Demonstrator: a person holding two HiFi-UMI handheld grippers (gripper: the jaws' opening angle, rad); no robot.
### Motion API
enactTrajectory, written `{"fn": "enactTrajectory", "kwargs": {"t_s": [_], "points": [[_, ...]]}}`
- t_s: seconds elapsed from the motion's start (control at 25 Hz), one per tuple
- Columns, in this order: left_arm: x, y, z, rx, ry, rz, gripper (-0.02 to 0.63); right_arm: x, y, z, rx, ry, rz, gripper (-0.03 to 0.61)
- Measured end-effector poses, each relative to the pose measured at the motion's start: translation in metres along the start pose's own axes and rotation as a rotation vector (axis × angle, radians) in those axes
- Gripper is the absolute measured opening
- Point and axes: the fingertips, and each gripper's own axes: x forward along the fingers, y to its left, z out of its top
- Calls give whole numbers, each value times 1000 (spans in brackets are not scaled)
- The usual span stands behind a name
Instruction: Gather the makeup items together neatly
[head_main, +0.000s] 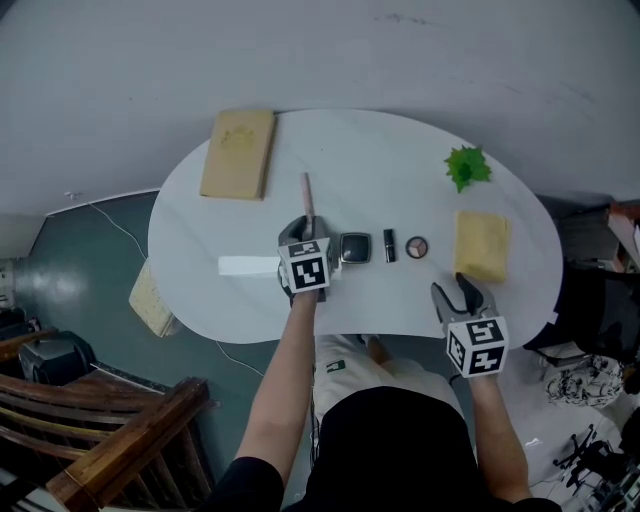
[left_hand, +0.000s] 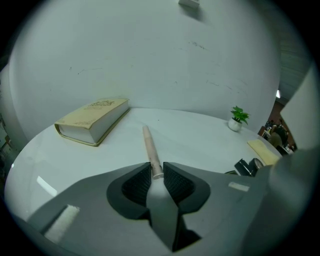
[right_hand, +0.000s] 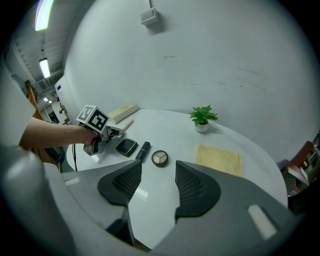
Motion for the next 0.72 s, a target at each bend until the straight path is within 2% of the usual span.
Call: {"fn": "enactTrajectory", "kwargs": {"t_s": [0.36, 0.72], "points": [[-5, 2, -2, -39, 22, -8, 62, -4, 1, 0, -6, -5, 3, 222], [-29, 0, -12, -37, 15, -11, 60, -5, 9, 5, -13, -29, 24, 222]]}}
